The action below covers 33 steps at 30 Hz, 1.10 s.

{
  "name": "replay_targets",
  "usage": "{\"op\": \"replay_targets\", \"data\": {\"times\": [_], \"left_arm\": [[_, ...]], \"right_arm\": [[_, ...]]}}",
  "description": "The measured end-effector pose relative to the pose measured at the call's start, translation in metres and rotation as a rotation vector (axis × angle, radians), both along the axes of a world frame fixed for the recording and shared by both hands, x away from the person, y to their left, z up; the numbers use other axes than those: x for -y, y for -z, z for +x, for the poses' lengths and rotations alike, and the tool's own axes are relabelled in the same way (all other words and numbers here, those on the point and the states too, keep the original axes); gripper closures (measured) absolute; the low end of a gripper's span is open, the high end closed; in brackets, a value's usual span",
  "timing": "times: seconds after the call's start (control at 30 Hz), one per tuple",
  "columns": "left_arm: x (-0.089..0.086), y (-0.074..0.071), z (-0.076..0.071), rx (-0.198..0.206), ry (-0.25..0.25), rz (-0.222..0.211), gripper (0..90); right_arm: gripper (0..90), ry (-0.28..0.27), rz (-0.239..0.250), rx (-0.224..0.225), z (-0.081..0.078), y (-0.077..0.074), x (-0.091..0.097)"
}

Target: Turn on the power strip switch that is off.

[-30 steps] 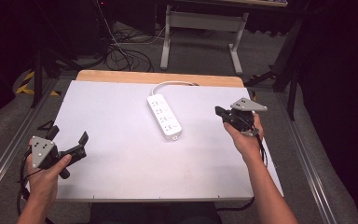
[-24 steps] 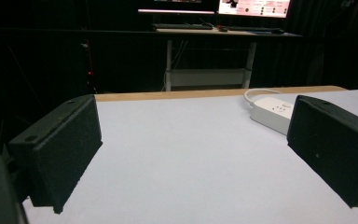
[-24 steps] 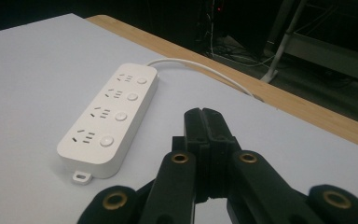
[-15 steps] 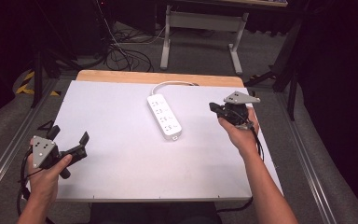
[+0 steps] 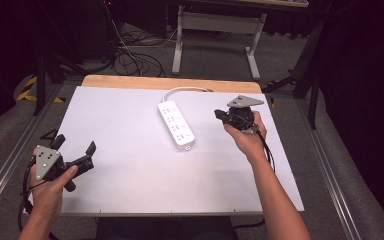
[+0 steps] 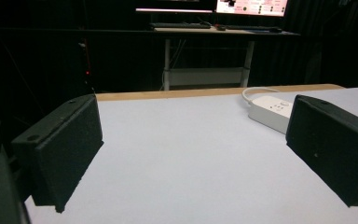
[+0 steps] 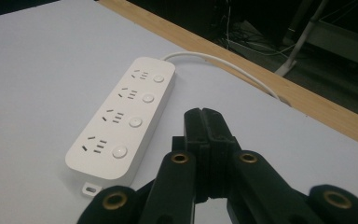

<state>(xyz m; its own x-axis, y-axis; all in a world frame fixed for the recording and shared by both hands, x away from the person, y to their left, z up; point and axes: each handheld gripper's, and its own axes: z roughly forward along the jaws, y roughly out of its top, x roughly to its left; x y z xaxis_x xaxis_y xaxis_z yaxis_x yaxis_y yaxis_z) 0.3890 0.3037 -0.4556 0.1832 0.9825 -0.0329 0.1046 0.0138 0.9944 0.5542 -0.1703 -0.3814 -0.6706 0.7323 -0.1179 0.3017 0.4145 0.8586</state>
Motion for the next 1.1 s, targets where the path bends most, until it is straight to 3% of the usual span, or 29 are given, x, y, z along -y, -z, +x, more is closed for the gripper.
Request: {"op": "replay_targets", "data": {"times": [0.23,0.6,1.1], "left_arm": [[0.000,0.000,0.000,0.000,-0.001,0.002,4.6],[0.000,0.000,0.000,-0.003,0.001,0.000,4.7],[-0.001,0.000,0.001,-0.007,0.006,-0.014,4.8]], "right_arm": [[90.0,-0.002,-0.014,-0.026,0.010,-0.004,-0.007],[90.0,-0.043,-0.080,-0.072,0.021,-0.005,-0.036],[90.0,-0.054,-0.167,-0.227,0.042,0.006,-0.075]]}}
